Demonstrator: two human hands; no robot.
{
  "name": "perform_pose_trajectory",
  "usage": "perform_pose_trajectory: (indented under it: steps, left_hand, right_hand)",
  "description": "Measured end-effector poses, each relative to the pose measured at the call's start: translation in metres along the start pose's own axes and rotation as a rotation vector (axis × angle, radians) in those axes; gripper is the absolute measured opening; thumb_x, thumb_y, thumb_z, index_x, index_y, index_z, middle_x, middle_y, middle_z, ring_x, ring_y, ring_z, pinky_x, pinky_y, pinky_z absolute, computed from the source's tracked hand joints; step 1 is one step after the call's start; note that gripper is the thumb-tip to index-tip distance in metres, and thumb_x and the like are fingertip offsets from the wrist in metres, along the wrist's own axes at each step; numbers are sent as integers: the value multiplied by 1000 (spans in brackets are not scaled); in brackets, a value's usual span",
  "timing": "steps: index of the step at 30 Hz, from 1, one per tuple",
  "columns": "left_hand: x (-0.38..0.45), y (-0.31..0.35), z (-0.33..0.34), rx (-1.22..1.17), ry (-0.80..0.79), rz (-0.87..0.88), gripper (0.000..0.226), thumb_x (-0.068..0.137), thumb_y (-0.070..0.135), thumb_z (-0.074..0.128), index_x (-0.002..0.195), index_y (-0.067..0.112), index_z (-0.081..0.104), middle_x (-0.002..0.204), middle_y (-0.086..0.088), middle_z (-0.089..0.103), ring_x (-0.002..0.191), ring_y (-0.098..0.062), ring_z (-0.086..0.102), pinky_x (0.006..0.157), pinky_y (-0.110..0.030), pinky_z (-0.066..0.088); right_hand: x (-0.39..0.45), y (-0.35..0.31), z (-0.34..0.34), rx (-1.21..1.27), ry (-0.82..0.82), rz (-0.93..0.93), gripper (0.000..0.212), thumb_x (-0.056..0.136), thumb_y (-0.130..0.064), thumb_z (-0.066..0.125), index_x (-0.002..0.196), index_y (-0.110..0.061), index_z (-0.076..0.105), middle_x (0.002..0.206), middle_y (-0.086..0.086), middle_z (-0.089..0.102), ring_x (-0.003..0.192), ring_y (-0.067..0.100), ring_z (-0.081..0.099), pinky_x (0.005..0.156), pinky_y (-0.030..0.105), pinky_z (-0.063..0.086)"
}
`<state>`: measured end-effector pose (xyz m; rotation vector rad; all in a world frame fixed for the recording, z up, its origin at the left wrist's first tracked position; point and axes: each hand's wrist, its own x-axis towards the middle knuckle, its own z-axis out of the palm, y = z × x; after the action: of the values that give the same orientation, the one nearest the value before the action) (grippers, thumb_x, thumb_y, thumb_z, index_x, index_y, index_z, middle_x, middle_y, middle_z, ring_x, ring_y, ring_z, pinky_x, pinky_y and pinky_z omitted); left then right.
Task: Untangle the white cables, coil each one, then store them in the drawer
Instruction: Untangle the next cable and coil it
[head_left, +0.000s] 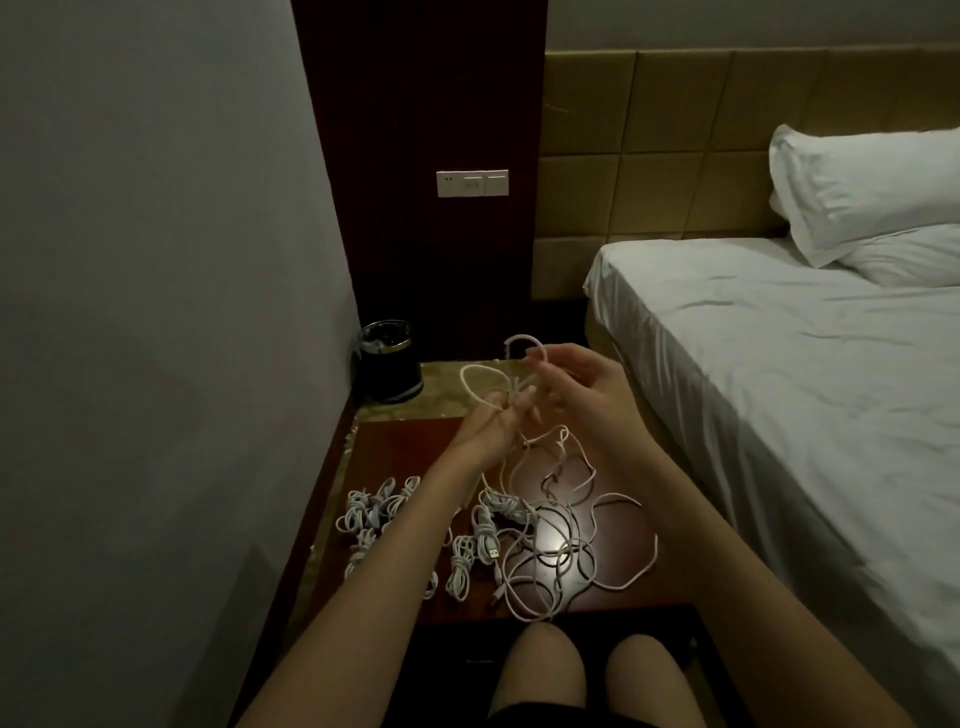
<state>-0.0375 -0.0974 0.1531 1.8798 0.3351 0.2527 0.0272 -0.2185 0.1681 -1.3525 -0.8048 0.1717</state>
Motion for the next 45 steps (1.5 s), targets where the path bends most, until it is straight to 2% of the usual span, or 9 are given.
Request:
perform_pose_trajectory:
  steps: [4, 8, 14, 23, 27, 35, 38, 41, 45]
  left_hand:
    - [0, 12, -10, -109, 96, 100, 47, 104, 30, 38, 61, 14, 45, 59, 1, 54, 48, -7, 52, 54, -23, 43]
    - [-3, 34, -20, -206, 106, 183, 47, 106, 27, 31, 62, 12, 39, 50, 3, 53, 50, -4, 61, 57, -14, 50]
    - [-1, 26, -43, -185, 137, 149, 45, 104, 31, 38, 62, 15, 40, 41, 12, 34, 34, -3, 30, 38, -17, 27]
    - [-16, -13, -13, -58, -101, 38, 30, 92, 31, 63, 113, 10, 68, 87, 3, 72, 83, 2, 63, 67, -9, 45]
    - [-19, 0, -6, -160, -70, -44, 30, 96, 44, 51, 88, 16, 59, 47, 8, 56, 40, 3, 45, 41, -8, 33]
    - [-18, -1, 0, -27, -130, 80, 30, 100, 30, 50, 76, 14, 57, 45, 14, 53, 42, 4, 45, 52, -17, 35]
    - [-11, -2, -8, -156, 36, 51, 44, 102, 37, 43, 65, 15, 53, 45, 7, 53, 42, -8, 46, 50, -23, 34]
    - [-8, 10, -15, -169, 96, 116, 48, 105, 33, 37, 62, 13, 47, 44, 2, 50, 45, -11, 49, 55, -27, 38]
    - [-1, 28, -28, -220, 228, 160, 48, 105, 31, 35, 62, 12, 42, 45, -4, 46, 35, -5, 47, 50, -24, 36]
  right_hand:
    - [-27, 36, 0, -155, -153, 303, 35, 89, -14, 66, 122, -19, 57, 118, 0, 65, 87, 6, 67, 70, 20, 54]
    - [-50, 80, 13, -446, -408, 372, 13, 94, -19, 61, 104, -13, 67, 91, -2, 66, 70, 2, 59, 63, 18, 44]
    - [-46, 99, -13, -647, -227, 496, 22, 96, -24, 58, 85, -11, 72, 78, 3, 70, 58, 5, 59, 59, 21, 46]
    - [-12, 26, -8, -476, -79, 170, 31, 96, -25, 59, 72, -12, 73, 43, -11, 55, 41, 0, 47, 47, 13, 35]
    - [-5, 18, -1, -206, -118, 123, 19, 96, -15, 57, 90, -11, 75, 64, 9, 65, 60, 12, 56, 55, 21, 43]
    - [4, 10, -4, 255, 72, 246, 16, 89, -21, 64, 93, -7, 72, 79, 8, 66, 69, 18, 61, 63, 28, 49]
    - [-19, 26, 1, 174, -31, 380, 17, 91, -21, 60, 104, -11, 64, 90, 4, 67, 64, 11, 60, 54, 21, 46]
    - [-55, 58, 12, -185, -447, 419, 20, 88, -24, 63, 107, -18, 64, 93, -6, 68, 74, 5, 63, 62, 18, 48]
    - [-60, 92, 8, -482, -340, 354, 15, 97, -15, 56, 87, -18, 68, 80, 6, 69, 62, 7, 61, 58, 21, 47]
